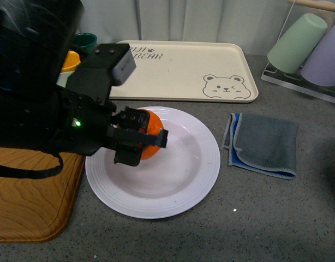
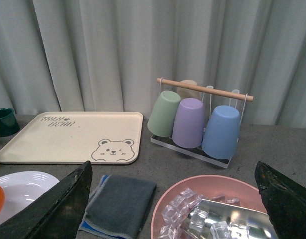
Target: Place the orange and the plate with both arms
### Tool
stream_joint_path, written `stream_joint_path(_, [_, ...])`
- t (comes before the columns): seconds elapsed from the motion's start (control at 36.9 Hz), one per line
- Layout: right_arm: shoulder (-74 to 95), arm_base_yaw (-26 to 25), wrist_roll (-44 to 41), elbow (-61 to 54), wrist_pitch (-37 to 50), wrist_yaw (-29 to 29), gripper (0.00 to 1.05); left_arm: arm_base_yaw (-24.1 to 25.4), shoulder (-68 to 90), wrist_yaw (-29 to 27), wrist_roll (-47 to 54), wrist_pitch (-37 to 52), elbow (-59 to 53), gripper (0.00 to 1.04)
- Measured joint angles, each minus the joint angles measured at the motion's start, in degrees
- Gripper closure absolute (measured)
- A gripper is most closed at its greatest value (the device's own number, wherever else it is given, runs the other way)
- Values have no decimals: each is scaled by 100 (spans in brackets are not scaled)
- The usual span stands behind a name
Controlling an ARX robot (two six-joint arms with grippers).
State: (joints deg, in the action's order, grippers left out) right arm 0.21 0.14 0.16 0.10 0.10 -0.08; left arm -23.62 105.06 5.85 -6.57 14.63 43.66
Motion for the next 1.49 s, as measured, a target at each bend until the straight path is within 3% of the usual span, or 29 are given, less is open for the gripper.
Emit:
stream_joint_path(0.24, [0, 0, 0, 0, 0, -2, 9, -76, 627, -293, 33, 87, 212, 63])
stream_joint_path(0.57, [0, 0, 0, 0, 0, 0, 9, 39, 492, -483, 164, 107, 179, 5])
stream_joint_path(0.81, [0, 0, 0, 0, 0, 0, 9, 229, -243, -706, 140, 514, -42, 7])
stream_joint_path(0.89, [0, 0, 0, 0, 0, 0, 9, 214, -24, -1692, 343, 2208, -479, 17])
stream_joint_path(0.95, [0, 0, -2, 0, 0, -17, 9, 273, 140, -2286, 461, 3873, -1158, 28])
stream_joint_path(0.97, [0, 0, 0, 0, 0, -4, 9, 348, 153, -2341, 501, 4780, -1515, 34])
stream_joint_path(1.06, [4, -2, 0, 0, -2, 11, 9, 601, -195, -2297, 540, 6098, -2096, 48])
stream_joint_path(1.27, [0, -2, -2, 0, -2, -2, 9, 1029, -1373, -1864, 588, 6218, -2968, 82])
stream_joint_path(1.35, [0, -2, 0, 0, -4, 0, 9, 1244, -1860, -1705, 595, 5991, -3314, 100])
stream_joint_path(1.49, [0, -2, 0, 0, -4, 0, 9, 1491, -2833, -1410, 612, 5484, -3735, 101])
